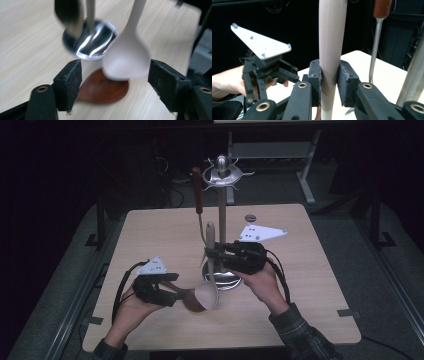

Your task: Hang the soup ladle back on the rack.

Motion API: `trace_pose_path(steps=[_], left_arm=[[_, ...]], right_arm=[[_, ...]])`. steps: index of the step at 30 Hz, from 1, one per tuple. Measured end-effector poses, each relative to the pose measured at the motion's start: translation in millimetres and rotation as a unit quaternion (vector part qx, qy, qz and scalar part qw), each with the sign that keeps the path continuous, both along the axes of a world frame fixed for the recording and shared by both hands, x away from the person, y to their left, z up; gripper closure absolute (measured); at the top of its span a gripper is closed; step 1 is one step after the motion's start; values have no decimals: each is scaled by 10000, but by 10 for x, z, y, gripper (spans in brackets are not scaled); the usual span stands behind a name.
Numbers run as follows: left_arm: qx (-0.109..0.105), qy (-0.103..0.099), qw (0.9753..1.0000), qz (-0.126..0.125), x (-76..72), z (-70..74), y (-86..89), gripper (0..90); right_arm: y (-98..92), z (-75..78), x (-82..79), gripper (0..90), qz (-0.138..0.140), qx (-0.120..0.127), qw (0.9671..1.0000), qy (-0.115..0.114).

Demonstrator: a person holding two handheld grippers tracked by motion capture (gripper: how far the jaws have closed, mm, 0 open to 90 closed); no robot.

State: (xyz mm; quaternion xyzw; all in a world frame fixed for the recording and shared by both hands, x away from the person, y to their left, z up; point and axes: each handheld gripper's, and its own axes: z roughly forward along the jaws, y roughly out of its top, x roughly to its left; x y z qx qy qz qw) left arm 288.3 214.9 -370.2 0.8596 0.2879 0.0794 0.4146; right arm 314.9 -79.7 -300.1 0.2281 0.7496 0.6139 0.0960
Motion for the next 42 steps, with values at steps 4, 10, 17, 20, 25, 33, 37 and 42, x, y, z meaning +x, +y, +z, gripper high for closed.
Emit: trace_pose_path(steps=[4, 10, 17, 20, 25, 33, 37, 42], left_arm=[[114, 69, 9999, 16, -16, -180, 145, 207], [280, 101, 9994, 160, -46, -405, 334, 165], [454, 61, 9983, 368, -76, -560, 560, 138], [432, 25, 9981, 448, -59, -592, 611, 138], [419, 52, 9979, 484, -43, -620, 625, 138], [435, 69, 9981, 433, -43, -627, 612, 138], [381, 107, 9981, 463, -43, -639, 606, 138], [362, 120, 9982, 459, -47, -643, 601, 138]], right_arm=[[45, 7, 19, 742, 80, -69, 9999, -27], [80, 50, 35, 742, 163, -84, 9998, -78], [95, 129, 45, 742, 237, -78, 9995, -178], [106, 176, 57, 742, 263, -68, 9994, -215], [128, 286, 76, 742, 279, 9, 9991, -305], [163, 467, 142, 742, 205, 86, 9989, -424], [163, 543, 170, 742, 169, 116, 9987, -472], [162, 607, 192, 742, 123, 165, 9985, -498]])
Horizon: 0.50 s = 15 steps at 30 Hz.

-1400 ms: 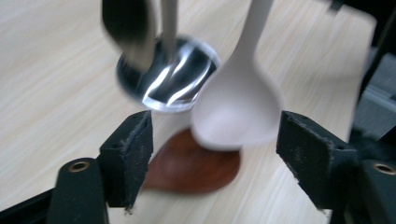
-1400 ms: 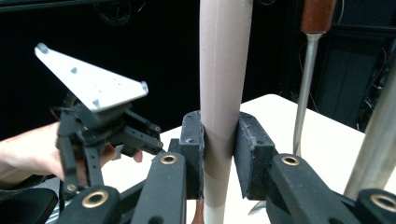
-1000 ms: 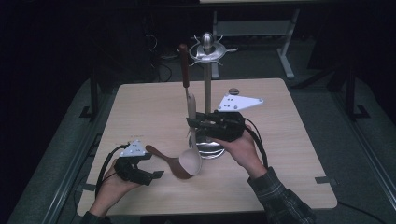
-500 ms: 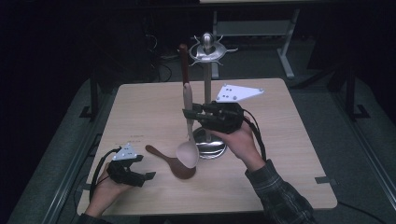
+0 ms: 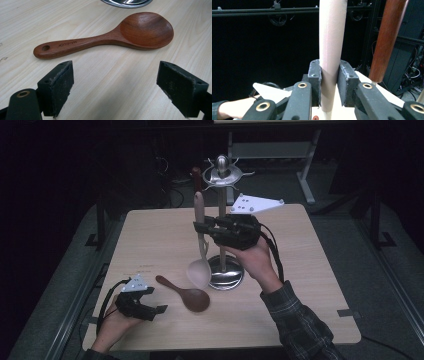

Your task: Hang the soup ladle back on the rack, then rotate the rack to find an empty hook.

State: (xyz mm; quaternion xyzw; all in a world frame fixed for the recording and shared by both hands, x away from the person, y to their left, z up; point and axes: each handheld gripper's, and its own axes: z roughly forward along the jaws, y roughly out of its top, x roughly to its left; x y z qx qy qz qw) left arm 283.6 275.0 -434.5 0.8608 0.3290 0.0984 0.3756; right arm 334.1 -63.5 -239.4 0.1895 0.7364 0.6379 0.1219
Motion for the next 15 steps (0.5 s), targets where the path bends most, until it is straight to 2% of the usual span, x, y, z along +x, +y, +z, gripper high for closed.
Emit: trace_pose_path(steps=[6, 15], left_arm=[[31, 16, 10000, -48, 6, -2, 2, 138], [-10, 31, 10000, -33, 3, -6, -6, 138]], right_arm=[[-8, 45, 42, 742, -64, 54, 10000, 5], [-35, 32, 89, 742, -140, 96, 9998, 50]])
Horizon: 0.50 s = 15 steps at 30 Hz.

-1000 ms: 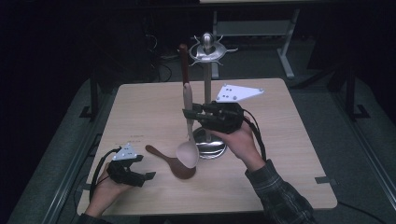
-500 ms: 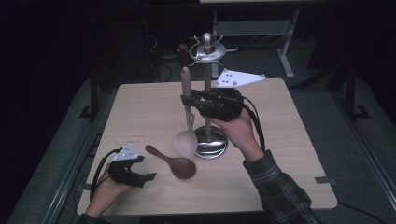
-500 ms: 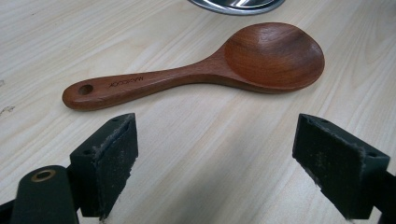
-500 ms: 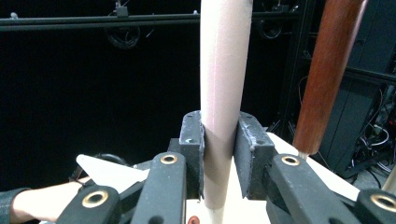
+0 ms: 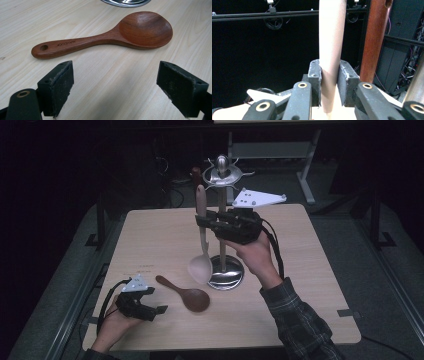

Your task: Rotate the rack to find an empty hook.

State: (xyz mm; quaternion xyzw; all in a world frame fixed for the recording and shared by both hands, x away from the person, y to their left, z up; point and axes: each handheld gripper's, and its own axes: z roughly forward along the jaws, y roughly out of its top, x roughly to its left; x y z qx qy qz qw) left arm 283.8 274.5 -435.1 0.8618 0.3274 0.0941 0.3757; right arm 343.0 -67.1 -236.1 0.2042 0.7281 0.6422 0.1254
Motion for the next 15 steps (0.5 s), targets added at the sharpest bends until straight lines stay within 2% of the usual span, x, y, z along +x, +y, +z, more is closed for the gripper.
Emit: trace_pose_path(steps=[15], left_arm=[[37, 11, 10000, -43, 4, -1, -5, 139]], right_arm=[[-76, -78, 54, 744, -136, 52, 9999, 72]])
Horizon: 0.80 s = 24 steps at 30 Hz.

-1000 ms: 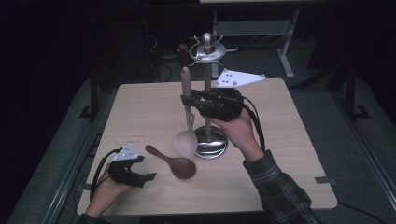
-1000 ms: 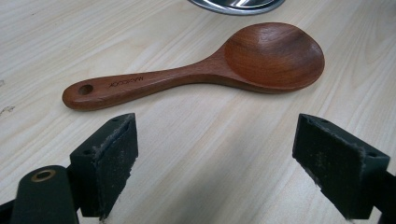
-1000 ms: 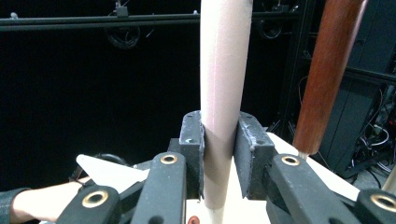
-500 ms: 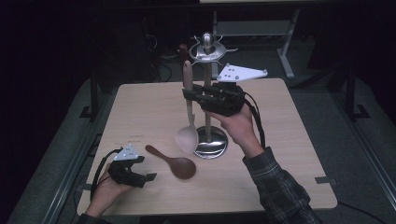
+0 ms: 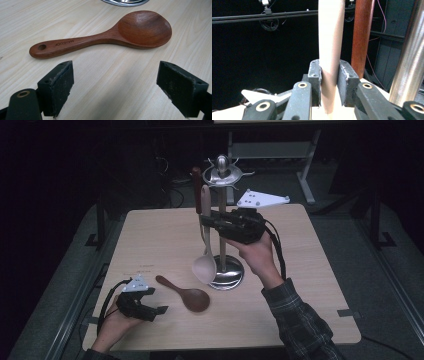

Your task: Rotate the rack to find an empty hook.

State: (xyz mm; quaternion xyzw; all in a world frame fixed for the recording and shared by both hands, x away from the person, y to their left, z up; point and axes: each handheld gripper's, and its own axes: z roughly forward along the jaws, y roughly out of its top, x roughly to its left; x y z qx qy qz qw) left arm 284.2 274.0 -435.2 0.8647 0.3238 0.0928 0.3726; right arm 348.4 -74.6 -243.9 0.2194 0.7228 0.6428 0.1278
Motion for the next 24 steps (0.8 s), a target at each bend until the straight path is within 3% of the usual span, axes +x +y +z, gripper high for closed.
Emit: trace_pose_path(steps=[15, 24], left_arm=[[31, 30, 10000, -43, 1, 3, 2, 139], [-14, 45, 10000, -10, 1, -3, -3, 140]], right_arm=[[-46, -27, 10, 706, -79, 25, 10000, 3], [-185, -106, -49, 606, -129, -252, 9996, -18]])
